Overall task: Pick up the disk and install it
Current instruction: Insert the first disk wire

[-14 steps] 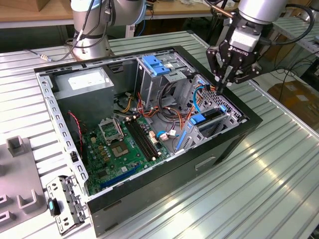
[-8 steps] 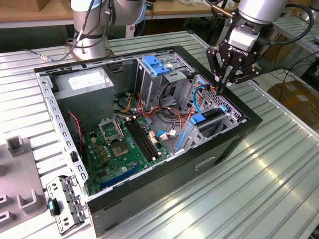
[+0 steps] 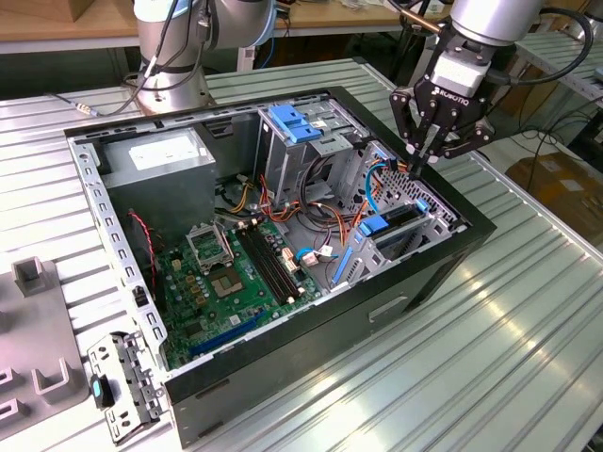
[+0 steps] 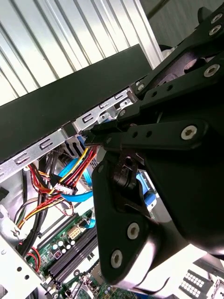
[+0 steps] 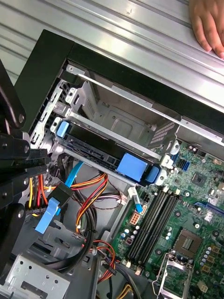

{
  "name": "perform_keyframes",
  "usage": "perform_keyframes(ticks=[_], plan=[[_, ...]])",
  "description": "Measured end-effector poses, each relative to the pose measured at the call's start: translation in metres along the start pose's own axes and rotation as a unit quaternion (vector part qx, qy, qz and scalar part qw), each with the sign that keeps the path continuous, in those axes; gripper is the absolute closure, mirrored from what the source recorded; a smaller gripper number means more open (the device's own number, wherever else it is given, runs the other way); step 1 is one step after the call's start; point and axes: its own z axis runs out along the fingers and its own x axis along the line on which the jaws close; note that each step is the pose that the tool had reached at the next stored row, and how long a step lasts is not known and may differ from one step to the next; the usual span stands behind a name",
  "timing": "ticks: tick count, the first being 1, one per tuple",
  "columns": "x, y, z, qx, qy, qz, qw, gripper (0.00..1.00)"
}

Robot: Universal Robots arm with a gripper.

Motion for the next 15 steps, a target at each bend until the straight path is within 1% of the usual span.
perform_keyframes(ticks=[5,6,8,10,11,13,15], plan=[[0.0,0.0,0.0,0.0,0.0,0.0,1.0,0.84],[0.0,0.0,0.0,-0.0002,0.0001,0.003,1.0,0.84],[0.0,0.0,0.0,-0.0008,0.0003,0.016,0.99987,0.84],[0.0,0.0,0.0001,-0.0017,0.0005,0.034,0.99943,0.84],[0.0,0.0,0.0002,-0.0022,0.0006,0.045,0.99898,0.84],[-0.0001,0.0,0.0003,-0.0029,0.0007,0.059,0.99827,0.84],[-0.0001,0.0,0.0006,-0.0037,0.001,0.075,0.99719,0.84]])
